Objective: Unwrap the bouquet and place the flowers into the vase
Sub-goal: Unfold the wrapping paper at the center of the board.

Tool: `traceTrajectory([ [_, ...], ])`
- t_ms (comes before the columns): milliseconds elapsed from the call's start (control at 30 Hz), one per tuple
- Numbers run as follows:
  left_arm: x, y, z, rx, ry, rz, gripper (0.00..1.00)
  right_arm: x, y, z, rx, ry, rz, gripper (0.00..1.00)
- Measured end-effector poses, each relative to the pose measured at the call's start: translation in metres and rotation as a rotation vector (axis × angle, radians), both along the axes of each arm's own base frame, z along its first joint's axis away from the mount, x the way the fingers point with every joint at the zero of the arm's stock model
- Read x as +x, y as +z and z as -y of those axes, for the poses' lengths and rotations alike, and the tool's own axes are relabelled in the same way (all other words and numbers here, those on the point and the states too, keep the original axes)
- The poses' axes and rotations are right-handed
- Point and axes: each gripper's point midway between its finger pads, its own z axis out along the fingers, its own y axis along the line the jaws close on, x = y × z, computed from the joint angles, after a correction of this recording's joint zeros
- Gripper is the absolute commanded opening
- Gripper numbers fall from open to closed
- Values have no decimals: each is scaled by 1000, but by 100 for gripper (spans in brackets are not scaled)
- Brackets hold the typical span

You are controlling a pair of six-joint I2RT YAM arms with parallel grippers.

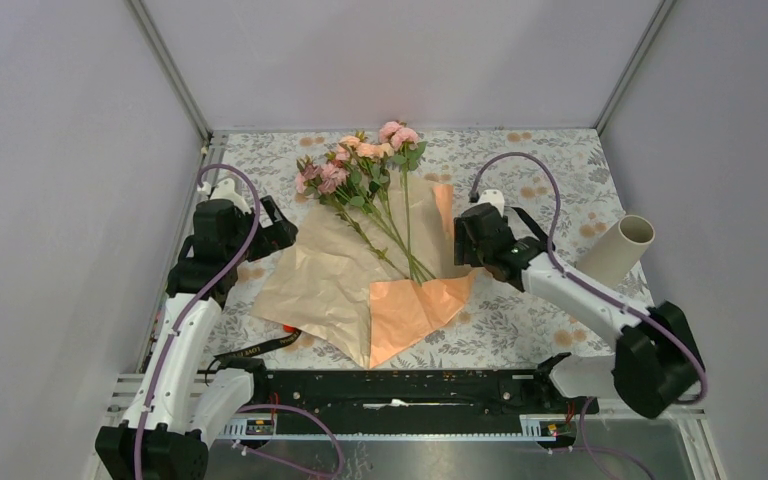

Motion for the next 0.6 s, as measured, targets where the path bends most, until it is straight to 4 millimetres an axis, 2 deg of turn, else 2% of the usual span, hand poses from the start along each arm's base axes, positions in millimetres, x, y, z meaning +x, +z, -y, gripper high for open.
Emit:
traceTrajectory([
  [167, 0, 2, 4, -15, -20, 7, 99, -7, 63, -1, 111, 29, 141, 76],
  [267, 1, 3, 9, -28, -41, 15, 98, -18, 94, -6, 199, 79, 205, 71],
  [367, -1, 2, 23, -48, -80, 18, 97, -37, 116, -23, 314, 186, 223, 65],
  [467, -10, -4, 59, -95, -173, 23, 95, -58, 116, -46, 421, 316, 169, 58],
  [500, -19, -11, 82, -133, -226, 23, 93, -66, 109, -54, 456, 355, 136, 56],
  [600, -41, -25, 129, -194, -349, -3, 83, -89, 84, -70, 513, 426, 35, 51],
])
